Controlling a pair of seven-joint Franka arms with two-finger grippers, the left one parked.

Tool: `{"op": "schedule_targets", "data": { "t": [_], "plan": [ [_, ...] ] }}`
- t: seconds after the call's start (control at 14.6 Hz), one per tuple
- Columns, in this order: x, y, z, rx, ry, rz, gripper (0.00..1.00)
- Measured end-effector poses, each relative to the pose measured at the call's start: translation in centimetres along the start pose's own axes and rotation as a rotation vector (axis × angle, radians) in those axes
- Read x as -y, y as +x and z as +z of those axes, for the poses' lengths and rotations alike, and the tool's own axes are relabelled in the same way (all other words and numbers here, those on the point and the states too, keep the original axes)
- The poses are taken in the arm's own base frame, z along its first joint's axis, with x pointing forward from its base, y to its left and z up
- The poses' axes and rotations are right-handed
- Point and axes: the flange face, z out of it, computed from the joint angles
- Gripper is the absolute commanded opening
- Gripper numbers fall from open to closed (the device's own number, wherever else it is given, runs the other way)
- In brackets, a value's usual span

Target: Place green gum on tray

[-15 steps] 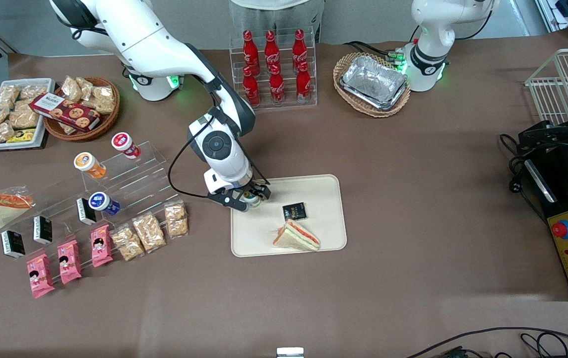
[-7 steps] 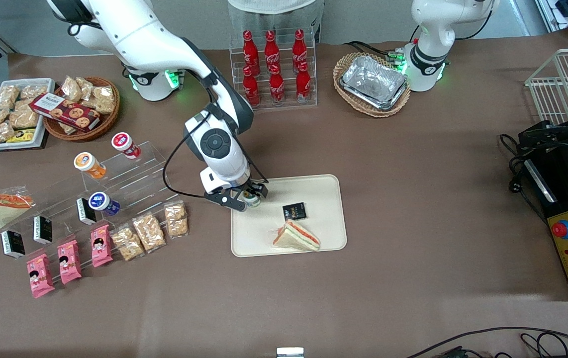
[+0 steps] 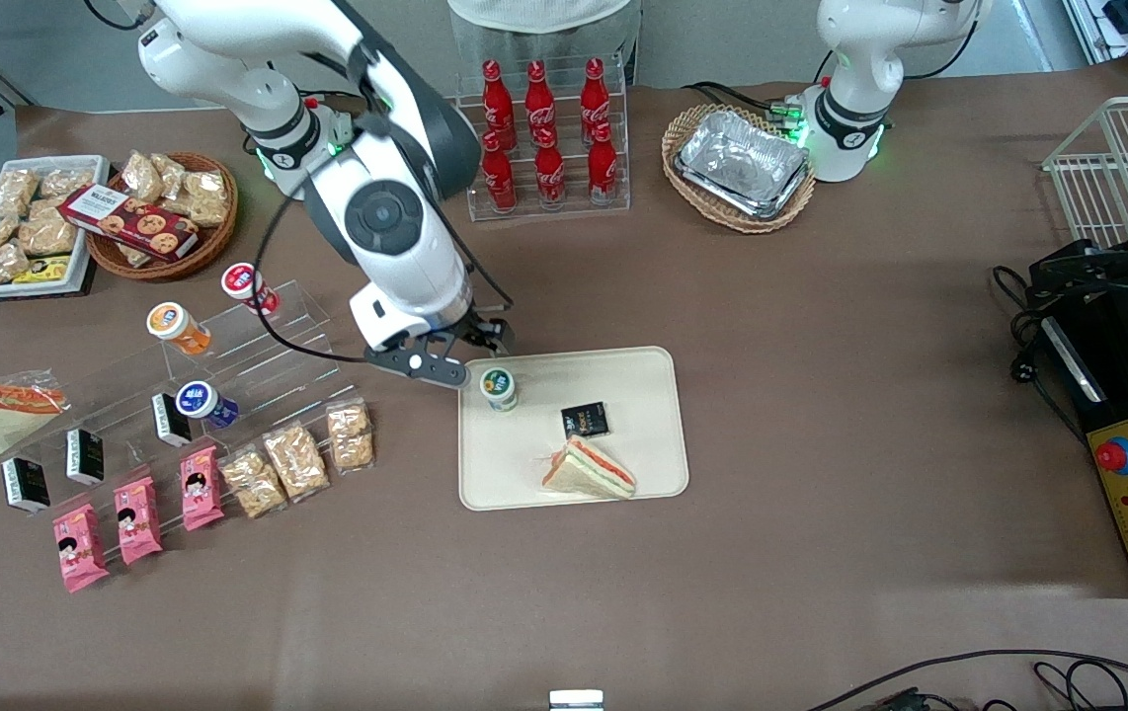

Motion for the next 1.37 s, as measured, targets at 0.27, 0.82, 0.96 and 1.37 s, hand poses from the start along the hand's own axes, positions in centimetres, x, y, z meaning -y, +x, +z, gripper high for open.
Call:
{"op": "schedule_targets", "data": {
  "t": [0.27,0.82,0.96,1.37],
  "plan": [
    [-3.1,-0.5,-10.1,0.016,-0.016,-0.126,0.99],
    [-18.4,2.7,-22.1,-0.077,0.042,-0.339,0.99],
    [-24.0,6.1,-22.3,-0.081,0.037,-0.377,0.99],
    [-34.4,10.6,-22.1,-0.073,0.009,-0.378,1.0]
  ]
}}
